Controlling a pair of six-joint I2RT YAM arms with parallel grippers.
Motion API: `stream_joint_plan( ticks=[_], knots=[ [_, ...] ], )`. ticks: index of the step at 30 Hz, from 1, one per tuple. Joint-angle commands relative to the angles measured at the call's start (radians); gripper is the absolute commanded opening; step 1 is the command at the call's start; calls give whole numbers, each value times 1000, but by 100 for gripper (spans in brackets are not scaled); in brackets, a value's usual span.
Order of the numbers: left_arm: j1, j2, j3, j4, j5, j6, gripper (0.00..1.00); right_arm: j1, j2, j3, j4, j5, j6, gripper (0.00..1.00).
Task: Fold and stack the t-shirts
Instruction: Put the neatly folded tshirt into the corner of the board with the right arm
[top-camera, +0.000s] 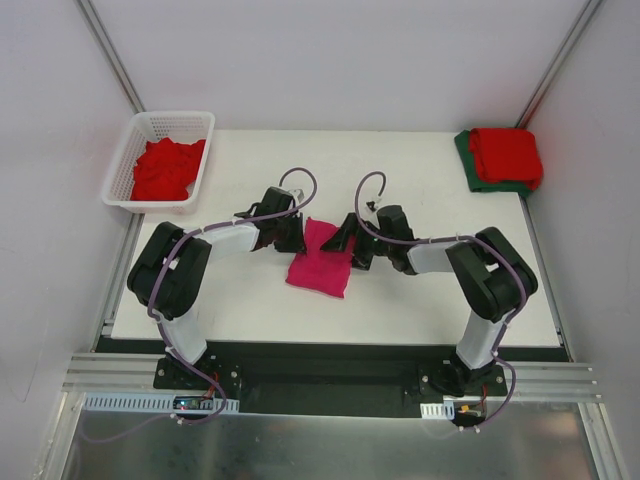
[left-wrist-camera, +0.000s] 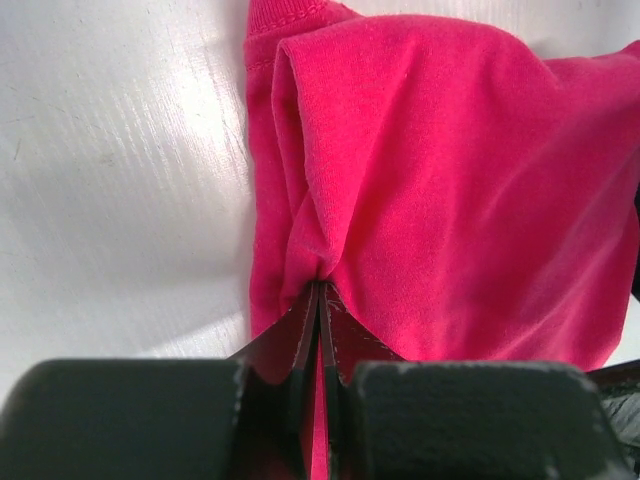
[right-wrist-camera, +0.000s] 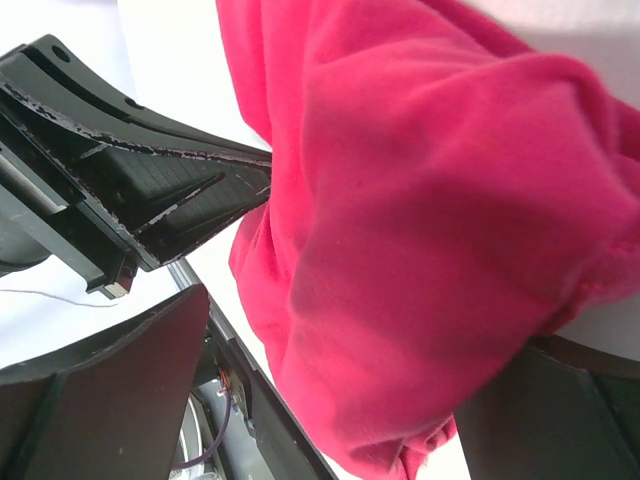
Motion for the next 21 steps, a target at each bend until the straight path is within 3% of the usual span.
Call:
stream_joint_plan(
  ticks=[1,21],
  knots=[
    [-16,18,-1,-16,-7,6,0,42,69,-16,-117,65,-1,96],
    [-16,0,-11,-17,-2,15,0,108,150,81,-107,56,33,96]
  ],
)
